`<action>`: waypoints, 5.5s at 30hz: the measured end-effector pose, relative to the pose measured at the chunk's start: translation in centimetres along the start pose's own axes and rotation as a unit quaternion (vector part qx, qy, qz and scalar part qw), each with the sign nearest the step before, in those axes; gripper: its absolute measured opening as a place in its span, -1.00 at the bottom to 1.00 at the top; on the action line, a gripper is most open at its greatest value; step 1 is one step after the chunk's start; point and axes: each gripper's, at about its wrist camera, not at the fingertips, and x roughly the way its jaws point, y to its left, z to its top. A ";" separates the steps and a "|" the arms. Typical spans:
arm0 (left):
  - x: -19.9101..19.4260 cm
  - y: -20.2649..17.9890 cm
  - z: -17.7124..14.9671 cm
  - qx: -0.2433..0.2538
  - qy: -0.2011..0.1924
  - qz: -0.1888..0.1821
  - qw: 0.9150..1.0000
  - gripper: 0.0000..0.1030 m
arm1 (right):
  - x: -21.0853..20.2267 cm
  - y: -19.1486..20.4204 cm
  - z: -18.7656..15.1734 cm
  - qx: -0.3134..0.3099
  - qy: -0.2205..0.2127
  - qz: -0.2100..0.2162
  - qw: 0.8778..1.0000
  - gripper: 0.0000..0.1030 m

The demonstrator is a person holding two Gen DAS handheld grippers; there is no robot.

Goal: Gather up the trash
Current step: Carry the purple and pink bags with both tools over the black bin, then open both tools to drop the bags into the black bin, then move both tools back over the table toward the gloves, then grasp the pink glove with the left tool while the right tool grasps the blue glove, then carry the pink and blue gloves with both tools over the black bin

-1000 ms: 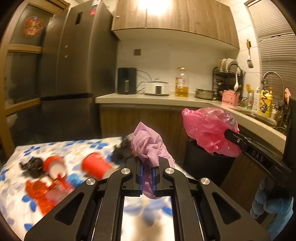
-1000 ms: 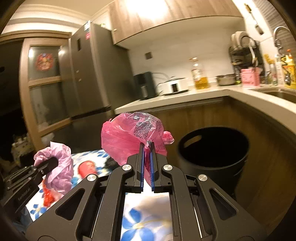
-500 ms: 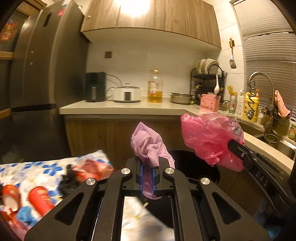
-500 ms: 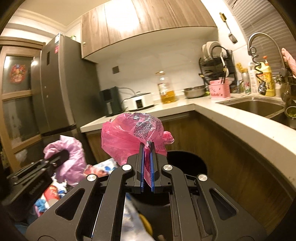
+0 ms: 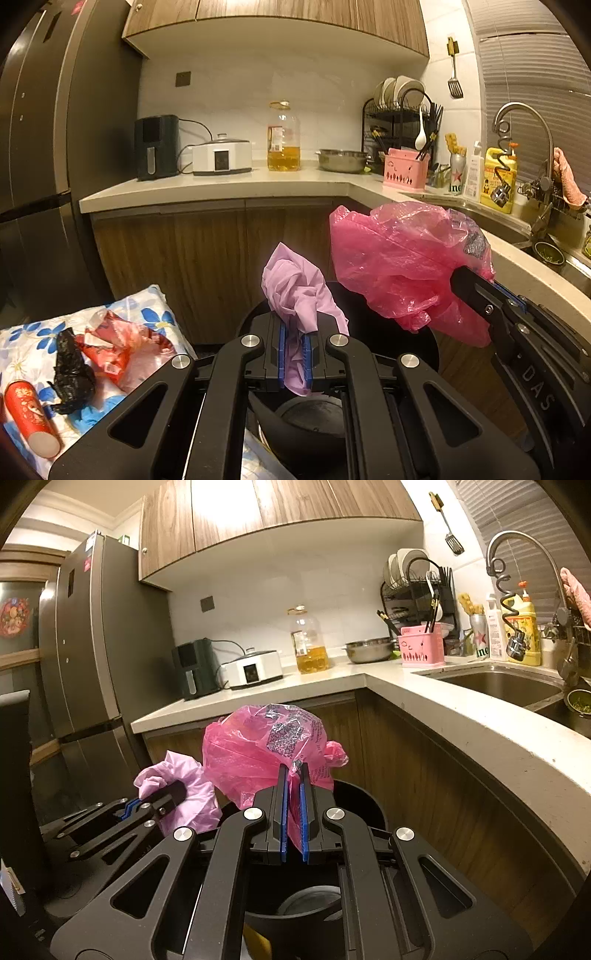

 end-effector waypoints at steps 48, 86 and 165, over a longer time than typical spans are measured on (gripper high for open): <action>-2.3 5.2 -2.5 -0.039 0.003 0.095 0.995 0.82 | -0.2 0.5 -0.5 -0.004 0.025 0.002 1.000 0.47; -18.3 18.5 -16.8 -0.077 0.064 0.262 0.960 0.44 | -9.2 15.6 -10.0 -0.042 0.058 0.130 0.989 0.52; -20.0 13.9 -8.7 -0.072 -0.044 0.157 0.984 -0.88 | -5.0 14.7 -7.3 -0.038 0.089 0.170 0.981 -0.95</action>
